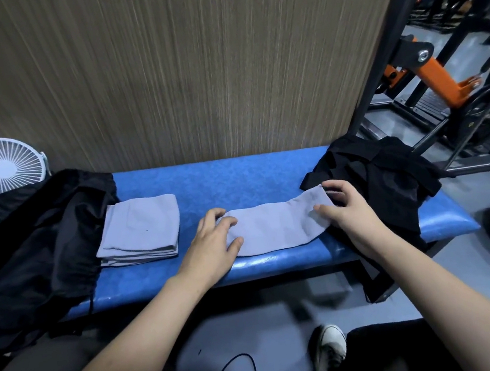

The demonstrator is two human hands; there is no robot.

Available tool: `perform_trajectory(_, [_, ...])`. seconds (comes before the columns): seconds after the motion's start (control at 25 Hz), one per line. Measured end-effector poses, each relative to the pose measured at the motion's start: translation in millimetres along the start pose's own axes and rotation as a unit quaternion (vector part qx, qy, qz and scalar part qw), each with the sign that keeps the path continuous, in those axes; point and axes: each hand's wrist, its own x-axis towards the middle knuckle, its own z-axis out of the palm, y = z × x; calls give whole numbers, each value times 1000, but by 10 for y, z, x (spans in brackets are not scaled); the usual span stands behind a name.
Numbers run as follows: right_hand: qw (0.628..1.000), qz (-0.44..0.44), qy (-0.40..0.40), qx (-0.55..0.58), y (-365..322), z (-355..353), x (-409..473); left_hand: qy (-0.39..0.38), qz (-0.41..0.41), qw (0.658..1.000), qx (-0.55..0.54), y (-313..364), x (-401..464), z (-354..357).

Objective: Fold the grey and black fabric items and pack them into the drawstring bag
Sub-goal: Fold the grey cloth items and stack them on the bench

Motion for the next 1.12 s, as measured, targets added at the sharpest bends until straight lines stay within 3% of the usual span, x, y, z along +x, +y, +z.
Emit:
perform_trajectory(0.08, [999,2,-31,-39,-35,44,-44,-4,4,1000,4,3,12,14])
perform_trajectory(0.2, [986,-12,-16,-164,-87,67,-44,-3,0,1000,22,-2,6,13])
perform_trajectory(0.48, [977,20,45,-207,-188,-84,5,3,10,996,93,-150,-93,-10])
perform_trajectory(0.92, [980,-109,-44,-163,-389,391,-91,-1,13,994,108,-136,-101,4])
perform_trajectory(1.12, [962,-127,-115,-213,-378,887,-113,6,17,994,112,-147,-97,27])
